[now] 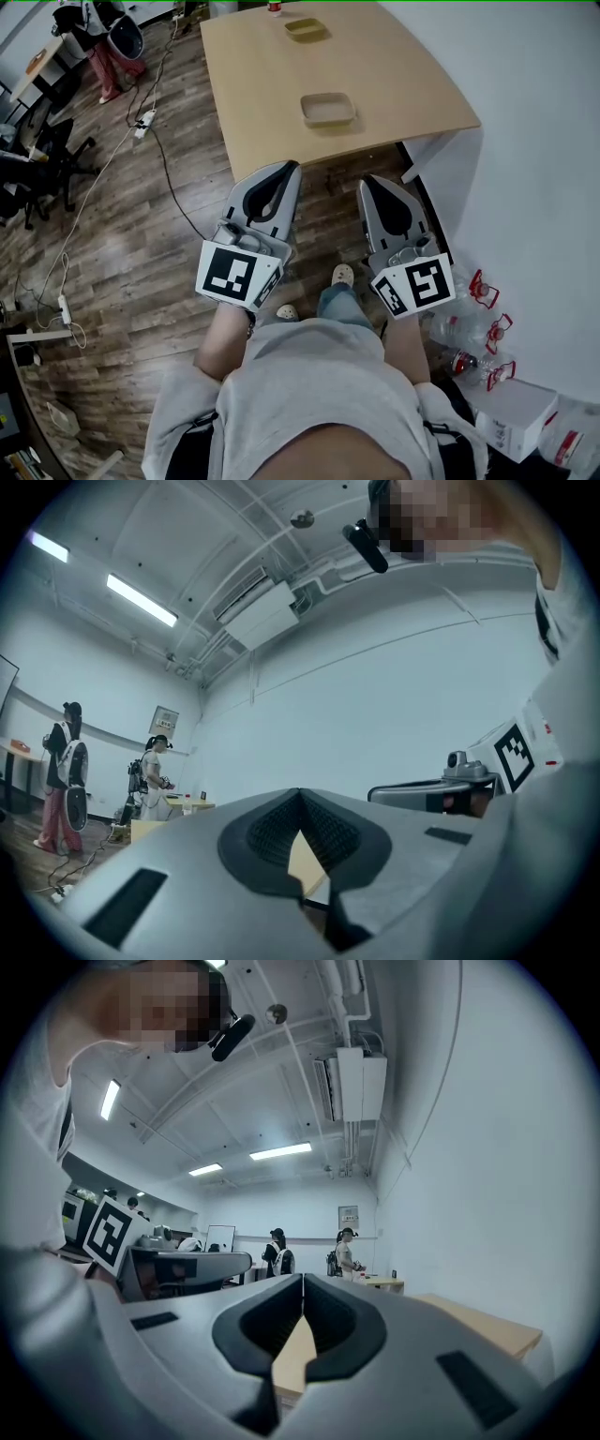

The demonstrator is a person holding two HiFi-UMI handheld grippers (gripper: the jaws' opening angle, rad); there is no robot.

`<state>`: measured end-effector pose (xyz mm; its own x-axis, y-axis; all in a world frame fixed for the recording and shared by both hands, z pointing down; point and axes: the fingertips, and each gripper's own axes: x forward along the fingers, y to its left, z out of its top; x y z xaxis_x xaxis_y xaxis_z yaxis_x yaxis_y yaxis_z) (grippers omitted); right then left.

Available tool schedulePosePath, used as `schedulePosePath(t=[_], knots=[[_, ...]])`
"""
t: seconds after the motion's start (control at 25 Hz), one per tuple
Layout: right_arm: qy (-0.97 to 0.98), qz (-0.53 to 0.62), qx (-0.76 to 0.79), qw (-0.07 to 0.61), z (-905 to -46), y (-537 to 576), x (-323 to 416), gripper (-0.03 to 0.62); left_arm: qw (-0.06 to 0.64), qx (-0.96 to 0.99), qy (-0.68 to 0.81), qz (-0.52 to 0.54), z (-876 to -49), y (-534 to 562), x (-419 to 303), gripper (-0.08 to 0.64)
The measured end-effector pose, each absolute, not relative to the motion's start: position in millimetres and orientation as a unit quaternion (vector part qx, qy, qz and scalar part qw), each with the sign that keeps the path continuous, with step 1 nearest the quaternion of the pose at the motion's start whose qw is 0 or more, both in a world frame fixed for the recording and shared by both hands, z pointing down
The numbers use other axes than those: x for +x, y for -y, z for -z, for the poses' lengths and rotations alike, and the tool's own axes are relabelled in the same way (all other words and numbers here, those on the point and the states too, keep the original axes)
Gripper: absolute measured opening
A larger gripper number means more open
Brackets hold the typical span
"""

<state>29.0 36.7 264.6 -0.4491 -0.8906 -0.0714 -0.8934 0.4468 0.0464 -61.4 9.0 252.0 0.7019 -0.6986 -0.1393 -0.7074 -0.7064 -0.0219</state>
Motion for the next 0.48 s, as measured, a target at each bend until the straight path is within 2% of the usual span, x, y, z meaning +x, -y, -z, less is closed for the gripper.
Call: schedulePosePath(t=[0.48], knots=[[-0.882,-0.047,-0.469,0.026,-254,47,90,0.012,0.046,-0.895,-0.439,-0.066,-243,62,-4,0.011]])
